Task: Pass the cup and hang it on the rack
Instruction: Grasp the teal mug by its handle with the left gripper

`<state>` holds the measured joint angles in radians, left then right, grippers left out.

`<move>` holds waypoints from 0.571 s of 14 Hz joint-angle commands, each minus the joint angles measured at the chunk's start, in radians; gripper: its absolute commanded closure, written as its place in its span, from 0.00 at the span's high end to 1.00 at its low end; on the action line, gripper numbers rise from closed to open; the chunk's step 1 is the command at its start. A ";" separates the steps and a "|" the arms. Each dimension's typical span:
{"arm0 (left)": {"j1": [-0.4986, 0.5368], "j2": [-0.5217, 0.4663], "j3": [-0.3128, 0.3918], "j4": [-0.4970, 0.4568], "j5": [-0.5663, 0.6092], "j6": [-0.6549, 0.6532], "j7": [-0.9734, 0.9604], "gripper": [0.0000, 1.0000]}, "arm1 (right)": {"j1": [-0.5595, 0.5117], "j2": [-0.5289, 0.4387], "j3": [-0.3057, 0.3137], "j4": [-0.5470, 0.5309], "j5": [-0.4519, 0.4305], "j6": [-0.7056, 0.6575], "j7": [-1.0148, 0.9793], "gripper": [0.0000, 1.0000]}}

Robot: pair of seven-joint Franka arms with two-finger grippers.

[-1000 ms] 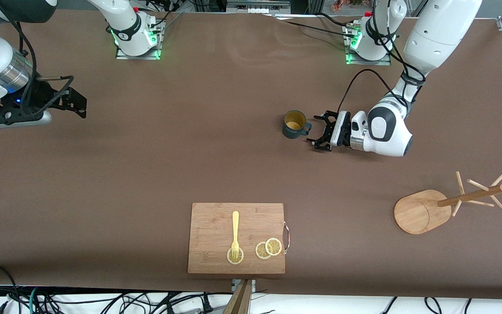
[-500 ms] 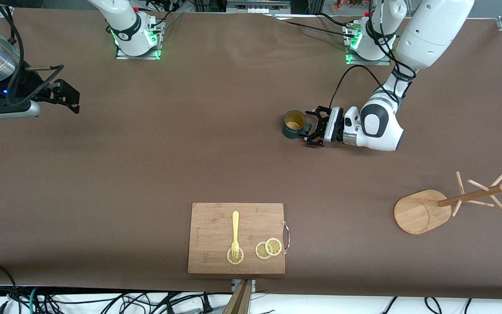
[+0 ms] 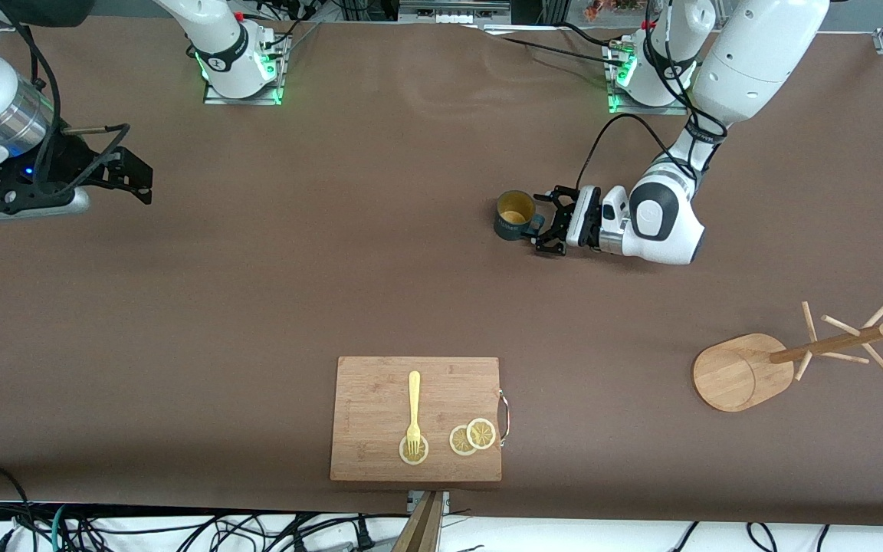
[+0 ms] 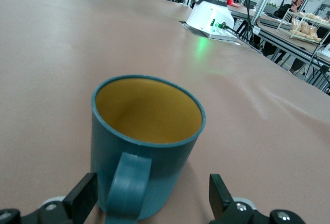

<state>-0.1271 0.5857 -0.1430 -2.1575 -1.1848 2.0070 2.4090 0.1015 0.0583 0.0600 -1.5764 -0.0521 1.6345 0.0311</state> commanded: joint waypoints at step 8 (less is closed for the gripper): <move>0.012 0.000 0.031 -0.025 -0.018 0.006 0.073 0.00 | -0.019 0.006 0.001 0.004 0.001 -0.005 0.000 1.00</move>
<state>-0.1223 0.5876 -0.1211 -2.1682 -1.1848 2.0072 2.4269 0.0923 0.0658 0.0561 -1.5764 -0.0520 1.6345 0.0311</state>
